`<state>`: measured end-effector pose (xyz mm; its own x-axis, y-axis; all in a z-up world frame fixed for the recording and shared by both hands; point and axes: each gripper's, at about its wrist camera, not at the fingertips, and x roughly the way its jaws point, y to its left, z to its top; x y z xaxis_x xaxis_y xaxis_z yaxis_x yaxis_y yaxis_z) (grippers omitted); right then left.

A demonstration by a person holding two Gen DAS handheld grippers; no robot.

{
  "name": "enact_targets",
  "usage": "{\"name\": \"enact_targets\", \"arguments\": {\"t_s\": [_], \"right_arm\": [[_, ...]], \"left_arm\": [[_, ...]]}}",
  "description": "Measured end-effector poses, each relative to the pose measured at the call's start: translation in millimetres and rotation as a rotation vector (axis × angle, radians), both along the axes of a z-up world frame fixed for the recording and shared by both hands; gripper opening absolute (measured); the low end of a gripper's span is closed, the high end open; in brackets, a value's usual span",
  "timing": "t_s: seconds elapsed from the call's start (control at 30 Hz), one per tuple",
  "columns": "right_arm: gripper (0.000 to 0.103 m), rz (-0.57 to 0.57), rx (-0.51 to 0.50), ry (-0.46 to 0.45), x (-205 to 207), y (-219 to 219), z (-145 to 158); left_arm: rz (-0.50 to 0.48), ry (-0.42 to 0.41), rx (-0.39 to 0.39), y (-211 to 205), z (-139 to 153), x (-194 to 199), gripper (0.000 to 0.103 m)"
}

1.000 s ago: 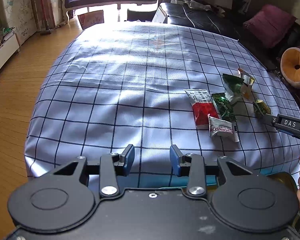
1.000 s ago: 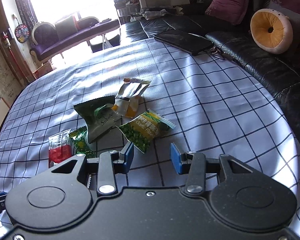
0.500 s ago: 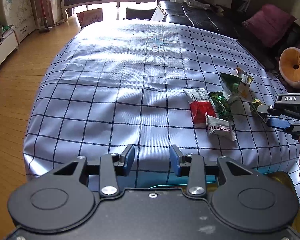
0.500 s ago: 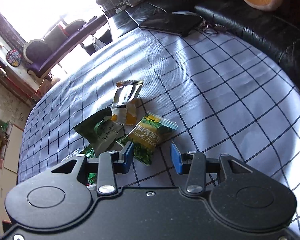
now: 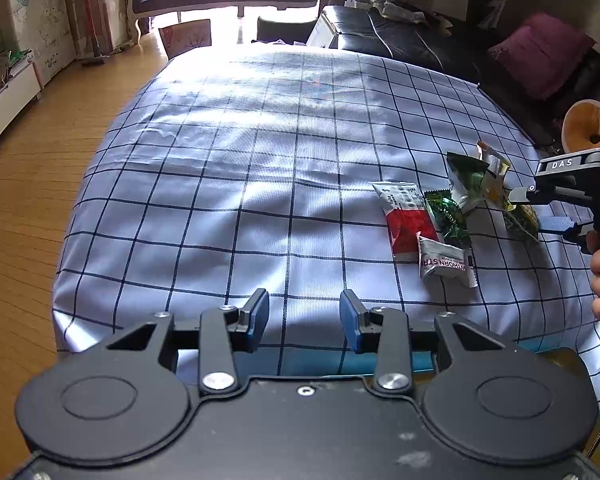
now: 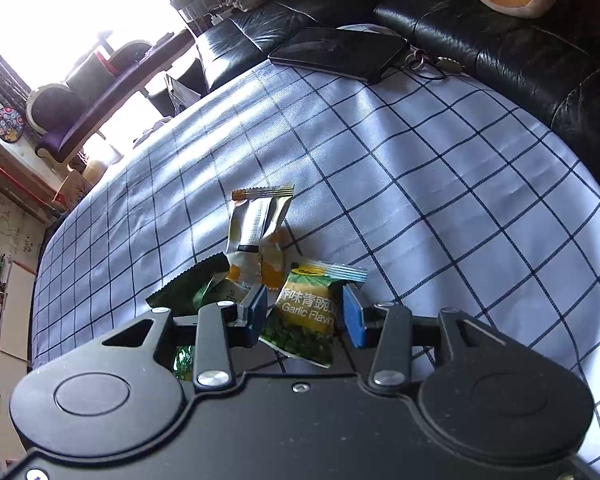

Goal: Organize snacks
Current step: 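Grasp the green garlic-flavour packet with the right tool, then grasp the red-and-white packet with the left tool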

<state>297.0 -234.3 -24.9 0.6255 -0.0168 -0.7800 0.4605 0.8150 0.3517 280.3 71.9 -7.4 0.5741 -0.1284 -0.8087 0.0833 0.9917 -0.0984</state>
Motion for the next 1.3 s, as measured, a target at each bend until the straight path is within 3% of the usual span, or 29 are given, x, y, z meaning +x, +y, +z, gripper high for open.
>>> {"name": "enact_targets", "arguments": {"t_s": [0.17,0.3,0.4,0.63,0.8,1.03,1.3], "right_arm": [[0.052,0.071,-0.156,0.037,9,19,-6],[0.048,0.158,-0.322,0.002,-2,38,-14],[0.046,0.175,-0.372,-0.038,-17,42,-17],[0.045,0.206,-0.359,-0.165,-54,32,-15],[0.045,0.202,-0.287,-0.264,-70,15,-12],[0.045,0.222,-0.185,-0.284,-73,-2,-22],[0.045,0.221,-0.218,-0.309,-81,0,-21]], "left_arm": [[-0.005,0.001,0.005,-1,-2,1,0.039],[-0.005,0.016,0.004,-3,-6,4,0.039],[-0.015,0.032,0.001,-4,-8,5,0.039],[0.011,0.056,0.008,-12,-7,13,0.04],[0.006,0.056,0.026,-31,2,27,0.043],[0.016,0.034,0.048,-65,6,56,0.044],[0.018,0.036,0.095,-97,-13,81,0.045]]}}
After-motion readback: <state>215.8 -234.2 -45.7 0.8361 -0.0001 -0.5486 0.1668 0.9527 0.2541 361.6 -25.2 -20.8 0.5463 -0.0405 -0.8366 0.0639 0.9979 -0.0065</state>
